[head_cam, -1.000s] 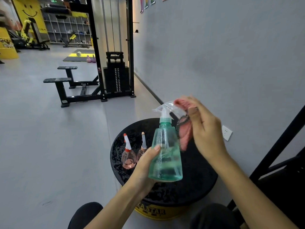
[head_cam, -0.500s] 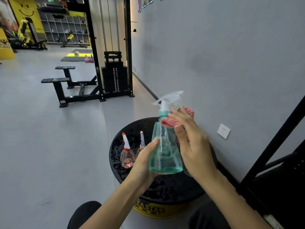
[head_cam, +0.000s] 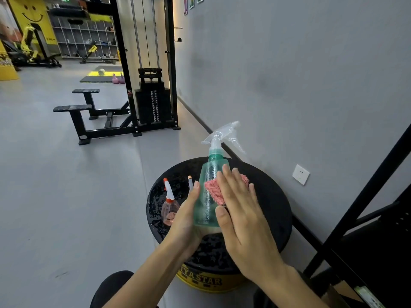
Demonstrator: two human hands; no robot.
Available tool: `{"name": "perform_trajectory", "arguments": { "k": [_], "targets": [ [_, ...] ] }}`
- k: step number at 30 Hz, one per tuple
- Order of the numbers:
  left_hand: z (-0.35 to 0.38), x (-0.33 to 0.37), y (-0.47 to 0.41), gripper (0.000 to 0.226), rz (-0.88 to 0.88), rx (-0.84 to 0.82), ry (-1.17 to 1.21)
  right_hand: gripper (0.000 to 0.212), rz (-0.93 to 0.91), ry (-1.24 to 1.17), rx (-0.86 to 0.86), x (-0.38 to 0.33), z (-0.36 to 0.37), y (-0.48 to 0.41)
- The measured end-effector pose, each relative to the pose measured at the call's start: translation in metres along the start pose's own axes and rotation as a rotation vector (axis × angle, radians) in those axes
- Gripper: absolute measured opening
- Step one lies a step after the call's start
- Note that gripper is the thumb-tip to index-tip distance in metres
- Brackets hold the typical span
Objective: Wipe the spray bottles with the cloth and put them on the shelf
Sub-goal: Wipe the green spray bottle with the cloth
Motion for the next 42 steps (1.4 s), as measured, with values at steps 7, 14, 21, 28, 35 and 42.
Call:
{"name": "perform_trajectory", "arguments": {
  "k": [7, 14, 21, 28, 35, 42],
  "targets": [
    [0.007, -0.003, 0.002, 0.041, 0.003, -0.028, 0.001, 0.055, 0.061, -0.095, 0.005, 0.005, -0.011, -0.032],
    [0.001, -0.002, -0.002, 0.051, -0.023, 0.056, 0.036, 0.055, -0.005, 0.019, -0.048, -0.008, 0.005, 0.0],
    [0.008, -0.004, 0.002, 0.041, -0.011, -0.034, 0.029, 0.056, 0.043, 0.098, -0.009, -0.001, -0.005, -0.023],
    [0.011, -0.002, 0.003, 0.042, 0.012, -0.013, 0.042, 0.056, 0.07, 0.019, -0.057, -0.002, -0.005, -0.024],
    [0.007, 0.0, 0.001, 0.039, 0.002, 0.011, 0.044, 0.056, 0.056, -0.025, -0.051, -0.01, -0.002, 0.0],
    [0.012, -0.002, 0.002, 0.035, 0.008, -0.038, 0.079, 0.057, 0.1, -0.095, -0.024, 0.0, -0.013, -0.029]
  ]
}}
Point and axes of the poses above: each hand's wrist, its own y-axis away from the middle knuckle, its own z-axis out of the palm, x = y × z, the point moved 2 cm from there along -y, towards the middle knuckle, and after that the axes turned 12 degrees about -y, right-handed, at the moved point
